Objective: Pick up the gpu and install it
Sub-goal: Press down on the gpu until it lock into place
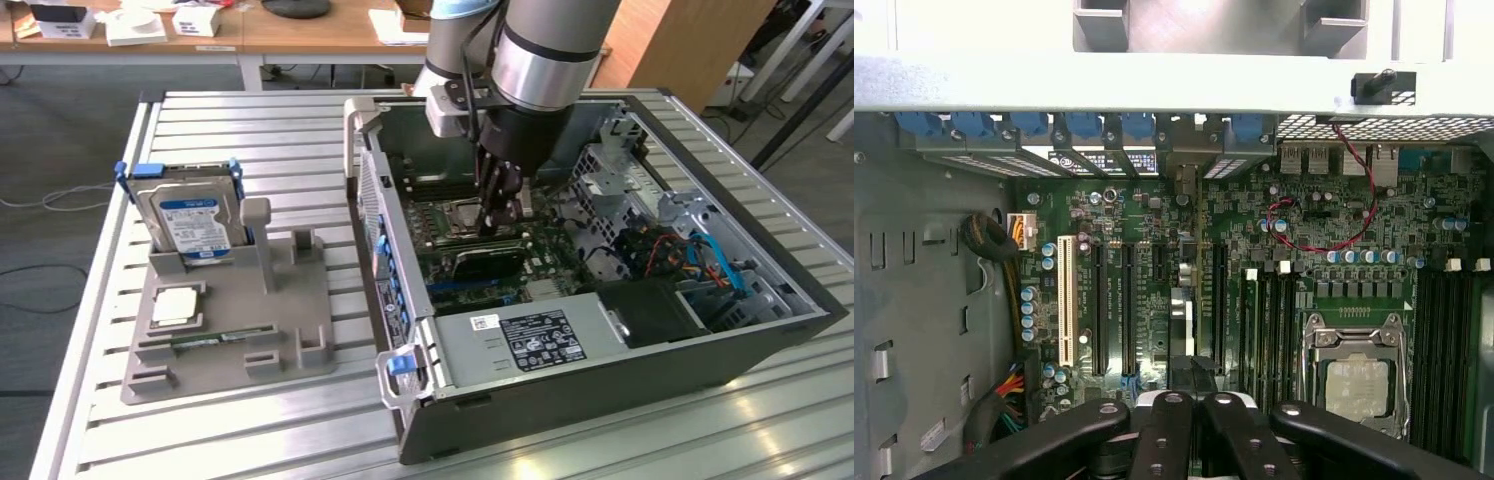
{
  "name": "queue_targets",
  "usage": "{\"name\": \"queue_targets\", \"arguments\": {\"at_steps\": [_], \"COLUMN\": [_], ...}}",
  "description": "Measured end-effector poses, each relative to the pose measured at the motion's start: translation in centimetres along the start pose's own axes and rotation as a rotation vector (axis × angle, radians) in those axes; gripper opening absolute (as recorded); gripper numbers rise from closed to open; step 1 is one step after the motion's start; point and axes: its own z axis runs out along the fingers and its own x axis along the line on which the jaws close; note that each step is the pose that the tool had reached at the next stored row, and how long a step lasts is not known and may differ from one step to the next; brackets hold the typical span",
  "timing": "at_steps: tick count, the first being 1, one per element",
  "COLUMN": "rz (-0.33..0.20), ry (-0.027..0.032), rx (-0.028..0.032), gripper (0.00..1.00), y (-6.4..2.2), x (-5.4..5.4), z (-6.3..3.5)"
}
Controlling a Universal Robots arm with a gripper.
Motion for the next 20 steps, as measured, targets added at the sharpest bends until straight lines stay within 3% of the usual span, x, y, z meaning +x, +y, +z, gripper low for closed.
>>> {"name": "queue_targets", "arguments": {"at_steps": [8,20], "rz": [0.0,0.0], "ry": [0.0002,0.0], "rx": [-0.0001,-0.0001], "gripper": [0.11,0.11], "y": [0.09,3.54], "x": [0.0,0.0], "z": [0.0,0.2]}}
